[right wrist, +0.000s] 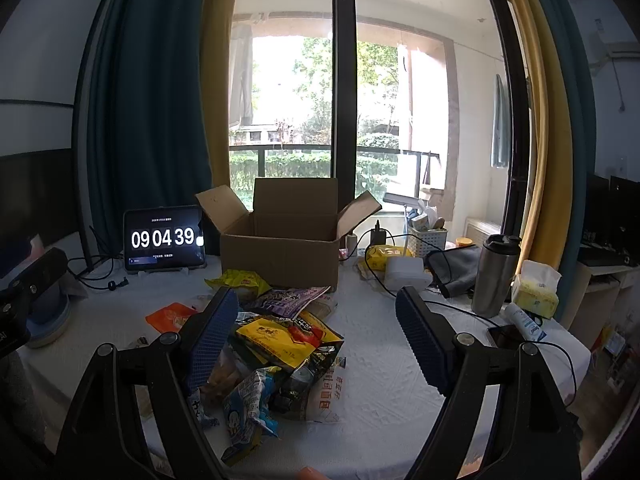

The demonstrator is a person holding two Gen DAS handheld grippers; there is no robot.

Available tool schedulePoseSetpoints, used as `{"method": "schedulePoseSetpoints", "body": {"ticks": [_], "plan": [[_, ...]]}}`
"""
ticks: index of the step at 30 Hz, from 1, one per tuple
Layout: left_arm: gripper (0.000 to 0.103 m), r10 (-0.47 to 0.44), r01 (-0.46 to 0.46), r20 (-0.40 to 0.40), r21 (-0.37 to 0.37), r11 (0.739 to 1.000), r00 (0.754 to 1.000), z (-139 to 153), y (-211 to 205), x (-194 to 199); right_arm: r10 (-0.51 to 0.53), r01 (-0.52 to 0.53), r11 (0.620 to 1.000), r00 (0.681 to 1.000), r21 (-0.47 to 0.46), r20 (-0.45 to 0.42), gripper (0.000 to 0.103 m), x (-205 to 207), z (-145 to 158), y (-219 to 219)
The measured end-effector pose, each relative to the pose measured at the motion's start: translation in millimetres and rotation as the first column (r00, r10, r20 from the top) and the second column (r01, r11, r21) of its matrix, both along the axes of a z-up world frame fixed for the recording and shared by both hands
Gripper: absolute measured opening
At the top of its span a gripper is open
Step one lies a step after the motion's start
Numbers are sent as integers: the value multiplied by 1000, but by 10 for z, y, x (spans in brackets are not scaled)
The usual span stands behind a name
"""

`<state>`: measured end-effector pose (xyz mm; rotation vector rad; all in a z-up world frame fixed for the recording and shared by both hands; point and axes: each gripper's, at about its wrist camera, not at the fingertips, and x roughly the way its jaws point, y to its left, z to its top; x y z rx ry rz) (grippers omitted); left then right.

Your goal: Organize snacks

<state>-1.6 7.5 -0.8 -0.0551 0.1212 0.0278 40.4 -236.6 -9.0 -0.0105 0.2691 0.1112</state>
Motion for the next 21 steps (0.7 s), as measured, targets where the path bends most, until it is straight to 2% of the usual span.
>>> {"method": "schedulePoseSetpoints", "body": {"ticks": [21], "plan": [[102, 2, -2, -1, 2, 1000, 1000, -7, 22, 1, 1, -1, 1000, 1000, -2, -3, 84, 1, -3, 9]]}}
